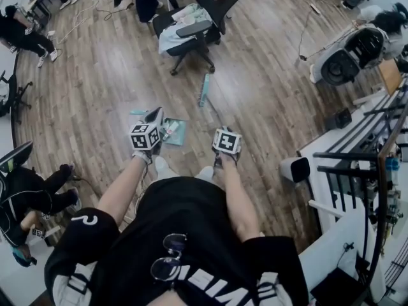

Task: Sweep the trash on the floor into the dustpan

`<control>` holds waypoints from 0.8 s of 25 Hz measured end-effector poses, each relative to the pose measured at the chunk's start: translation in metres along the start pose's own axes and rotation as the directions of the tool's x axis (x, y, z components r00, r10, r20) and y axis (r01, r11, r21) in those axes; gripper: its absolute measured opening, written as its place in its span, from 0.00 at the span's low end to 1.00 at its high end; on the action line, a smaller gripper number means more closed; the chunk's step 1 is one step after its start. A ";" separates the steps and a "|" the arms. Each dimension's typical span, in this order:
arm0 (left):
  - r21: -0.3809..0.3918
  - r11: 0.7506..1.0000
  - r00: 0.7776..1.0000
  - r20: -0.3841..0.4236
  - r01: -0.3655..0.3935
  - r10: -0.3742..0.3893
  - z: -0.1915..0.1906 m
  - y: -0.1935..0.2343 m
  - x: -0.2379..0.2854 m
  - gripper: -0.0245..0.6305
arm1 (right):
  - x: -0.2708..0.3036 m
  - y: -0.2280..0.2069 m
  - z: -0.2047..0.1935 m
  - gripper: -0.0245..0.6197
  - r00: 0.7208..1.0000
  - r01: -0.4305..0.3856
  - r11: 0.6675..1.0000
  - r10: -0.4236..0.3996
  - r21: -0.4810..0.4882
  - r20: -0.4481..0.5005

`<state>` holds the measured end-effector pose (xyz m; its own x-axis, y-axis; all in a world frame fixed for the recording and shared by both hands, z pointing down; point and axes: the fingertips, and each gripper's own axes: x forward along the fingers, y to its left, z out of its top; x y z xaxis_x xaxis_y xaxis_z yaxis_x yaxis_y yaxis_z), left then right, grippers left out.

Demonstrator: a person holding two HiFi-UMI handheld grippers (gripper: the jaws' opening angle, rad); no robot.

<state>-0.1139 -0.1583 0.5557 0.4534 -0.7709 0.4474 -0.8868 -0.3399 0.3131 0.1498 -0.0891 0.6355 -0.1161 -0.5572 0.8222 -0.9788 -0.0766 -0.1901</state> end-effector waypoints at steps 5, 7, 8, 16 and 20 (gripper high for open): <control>0.011 1.000 1.000 -0.005 0.008 -0.008 0.001 0.002 -0.003 0.03 | -0.001 0.006 -0.011 0.17 1.000 -0.008 1.000 0.009 0.029 -0.029; 0.014 1.000 1.000 -0.006 0.010 -0.010 0.001 0.003 -0.003 0.03 | -0.003 0.007 -0.020 0.17 0.998 -0.002 0.999 0.005 0.046 -0.065; 0.015 1.000 1.000 -0.008 0.010 -0.010 0.000 0.005 -0.004 0.03 | -0.002 0.007 -0.018 0.17 0.999 0.001 0.999 0.001 0.038 -0.052; 0.018 1.000 1.000 -0.019 0.014 -0.014 -0.001 0.011 -0.006 0.03 | -0.002 0.005 -0.016 0.17 0.999 0.034 0.999 -0.034 0.025 -0.036; 0.016 1.000 1.000 -0.019 0.013 -0.013 0.000 0.011 -0.007 0.03 | -0.002 0.009 -0.010 0.17 1.000 0.011 1.000 -0.011 0.026 0.000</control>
<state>-0.1272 -0.1564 0.5561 0.4661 -0.7560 0.4596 -0.8823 -0.3586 0.3049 0.1398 -0.0802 0.6381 -0.1051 -0.5560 0.8245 -0.9753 -0.1042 -0.1946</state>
